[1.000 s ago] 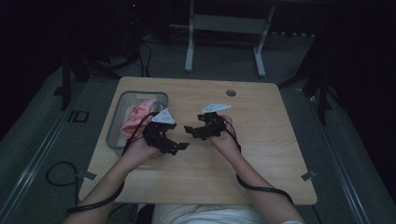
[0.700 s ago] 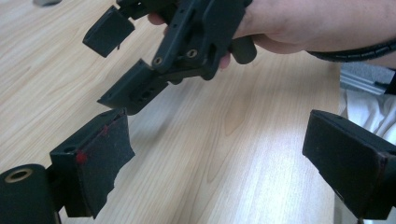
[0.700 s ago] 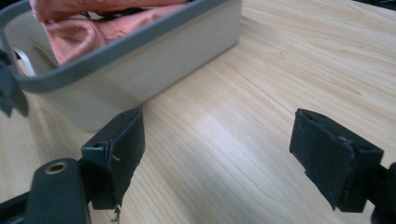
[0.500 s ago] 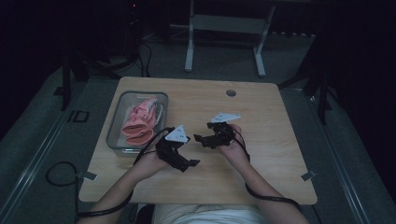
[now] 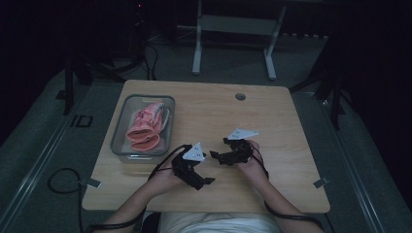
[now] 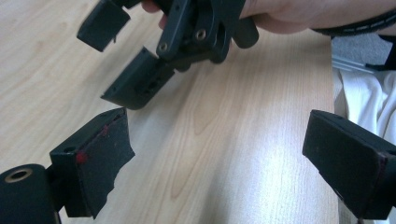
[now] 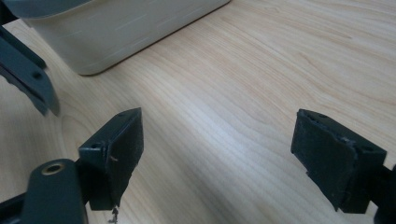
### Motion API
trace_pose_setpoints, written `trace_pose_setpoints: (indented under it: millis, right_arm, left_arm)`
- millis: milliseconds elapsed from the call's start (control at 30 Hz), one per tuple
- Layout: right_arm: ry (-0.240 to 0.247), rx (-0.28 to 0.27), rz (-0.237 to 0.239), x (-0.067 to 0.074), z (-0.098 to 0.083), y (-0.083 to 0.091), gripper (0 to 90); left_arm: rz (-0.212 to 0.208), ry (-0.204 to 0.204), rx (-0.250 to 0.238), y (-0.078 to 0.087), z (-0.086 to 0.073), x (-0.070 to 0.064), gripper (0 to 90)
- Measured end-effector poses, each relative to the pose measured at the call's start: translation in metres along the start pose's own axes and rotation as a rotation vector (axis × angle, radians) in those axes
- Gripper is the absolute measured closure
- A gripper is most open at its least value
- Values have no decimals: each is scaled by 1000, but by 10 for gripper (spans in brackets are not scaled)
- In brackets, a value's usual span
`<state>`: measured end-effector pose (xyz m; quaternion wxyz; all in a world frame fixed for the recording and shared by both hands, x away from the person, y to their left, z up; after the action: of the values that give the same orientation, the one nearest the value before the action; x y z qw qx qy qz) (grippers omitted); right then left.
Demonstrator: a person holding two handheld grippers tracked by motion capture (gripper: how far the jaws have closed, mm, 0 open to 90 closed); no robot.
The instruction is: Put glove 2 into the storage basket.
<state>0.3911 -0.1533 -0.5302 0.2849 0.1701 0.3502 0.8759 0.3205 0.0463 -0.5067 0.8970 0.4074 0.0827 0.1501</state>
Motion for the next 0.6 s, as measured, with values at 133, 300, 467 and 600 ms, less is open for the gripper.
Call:
trace_pose_setpoints:
  millis: [133, 300, 467, 600]
  right_arm:
    - [8, 3, -9, 1, -5, 1, 168]
    - [18, 41, -14, 1, -19, -2, 150]
    - [28, 41, -38, -1, -27, 1, 143]
    - [25, 43, -42, -3, -32, 2, 143]
  left_arm:
    - [7, -7, 18, -10, -3, -3, 75]
    - [-2, -4, 20, -20, -8, -6, 75]
    - [-14, 21, -1, -25, -11, -7, 74]
    - [-17, 49, -22, -27, -13, -7, 74]
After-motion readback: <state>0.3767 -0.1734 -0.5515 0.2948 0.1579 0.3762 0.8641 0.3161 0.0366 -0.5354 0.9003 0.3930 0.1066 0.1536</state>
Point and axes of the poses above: each handheld gripper's, and its own axes: y roughly backward along the jaws, z roughly out of its top, x roughly to its left, the point moved 1 cm from there along -y, roughly forward along the jaws, and after that the axes turned 10 degrees about x, right-handed, at the moved point
